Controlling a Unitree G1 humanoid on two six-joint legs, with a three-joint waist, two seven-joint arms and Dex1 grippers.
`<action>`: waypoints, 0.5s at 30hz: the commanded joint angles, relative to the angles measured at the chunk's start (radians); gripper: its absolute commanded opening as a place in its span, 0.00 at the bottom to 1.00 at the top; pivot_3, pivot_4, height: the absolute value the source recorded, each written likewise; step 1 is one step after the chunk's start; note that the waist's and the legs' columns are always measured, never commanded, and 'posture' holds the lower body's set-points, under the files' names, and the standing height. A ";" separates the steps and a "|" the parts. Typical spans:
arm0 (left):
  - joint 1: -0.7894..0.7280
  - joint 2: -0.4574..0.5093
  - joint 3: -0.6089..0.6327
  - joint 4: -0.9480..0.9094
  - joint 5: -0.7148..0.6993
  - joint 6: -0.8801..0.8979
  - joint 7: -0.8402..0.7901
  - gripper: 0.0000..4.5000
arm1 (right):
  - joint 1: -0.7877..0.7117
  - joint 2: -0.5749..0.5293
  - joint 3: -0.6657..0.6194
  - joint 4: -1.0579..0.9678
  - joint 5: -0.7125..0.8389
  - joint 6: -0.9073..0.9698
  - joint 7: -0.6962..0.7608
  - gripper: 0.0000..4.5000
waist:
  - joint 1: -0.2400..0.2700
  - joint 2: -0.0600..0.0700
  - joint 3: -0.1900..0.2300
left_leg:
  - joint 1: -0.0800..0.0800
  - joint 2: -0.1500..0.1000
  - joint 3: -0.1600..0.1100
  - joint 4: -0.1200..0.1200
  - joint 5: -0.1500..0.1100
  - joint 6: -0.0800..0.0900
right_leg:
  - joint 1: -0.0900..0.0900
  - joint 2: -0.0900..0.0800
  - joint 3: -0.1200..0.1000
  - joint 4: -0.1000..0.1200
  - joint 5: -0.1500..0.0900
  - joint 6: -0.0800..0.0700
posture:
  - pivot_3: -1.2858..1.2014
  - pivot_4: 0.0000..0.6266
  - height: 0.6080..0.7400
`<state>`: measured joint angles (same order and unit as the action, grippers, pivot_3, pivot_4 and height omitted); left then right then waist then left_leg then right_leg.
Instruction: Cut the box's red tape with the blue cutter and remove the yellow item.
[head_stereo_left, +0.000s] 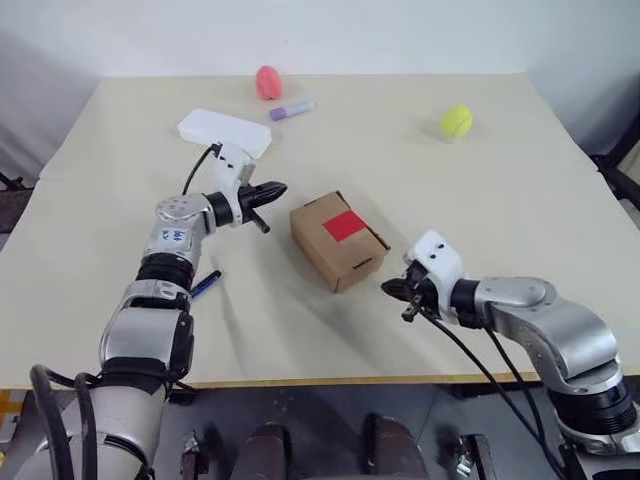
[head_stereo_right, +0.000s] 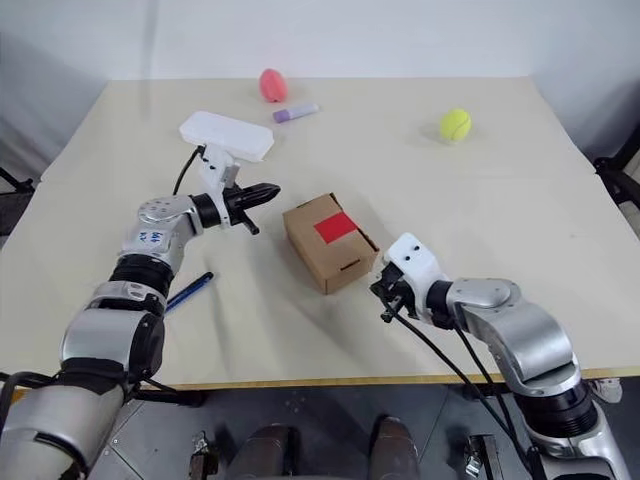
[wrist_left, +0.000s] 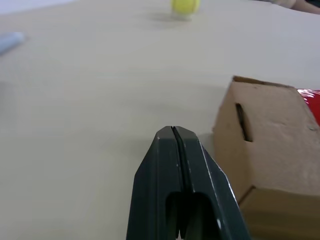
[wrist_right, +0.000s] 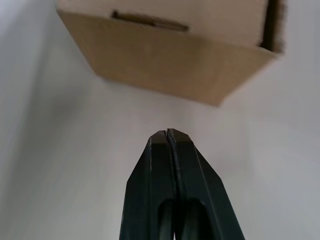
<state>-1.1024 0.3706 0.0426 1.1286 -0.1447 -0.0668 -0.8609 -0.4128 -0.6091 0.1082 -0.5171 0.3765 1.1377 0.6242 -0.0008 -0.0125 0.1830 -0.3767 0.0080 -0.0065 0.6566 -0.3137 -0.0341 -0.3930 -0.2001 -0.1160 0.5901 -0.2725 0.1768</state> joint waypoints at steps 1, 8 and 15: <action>-0.042 -0.021 0.008 0.047 0.009 -0.015 -0.052 0.00 | -0.029 0.013 -0.003 -0.039 0.020 0.007 -0.020 0.01 | 0.000 0.000 0.000 | 0.000 0.000 0.000 0.000 0.000 0.000 | 0.000 0.000 0.000 0.000 0.000 0.000 | 0.52 0.24 1.00; -0.041 -0.050 -0.026 0.030 0.038 0.009 -0.180 0.00 | -0.062 0.003 -0.027 -0.060 0.065 0.043 -0.013 0.01 | 0.000 0.000 0.000 | -0.001 0.000 0.000 0.001 0.000 0.000 | 0.000 0.000 0.000 0.000 0.000 0.000 | 0.52 0.24 1.00; 0.015 -0.063 -0.074 -0.111 0.039 0.106 -0.315 0.00 | -0.030 -0.107 -0.067 -0.096 0.145 0.086 0.064 0.01 | 0.003 0.000 0.000 | -0.001 0.000 0.000 0.003 -0.001 0.001 | 0.000 0.000 0.000 0.000 0.000 0.000 | 0.52 0.24 1.00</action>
<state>-1.1014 0.3263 -0.0083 1.0681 -0.1079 0.0204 -1.1262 -0.4410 -0.7025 0.0714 -0.5622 0.4929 1.2297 0.6658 0.0018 -0.0128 0.1832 -0.3781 0.0083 -0.0065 0.6596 -0.3156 -0.0327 -0.3930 -0.2001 -0.1160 0.5904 -0.2724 0.1770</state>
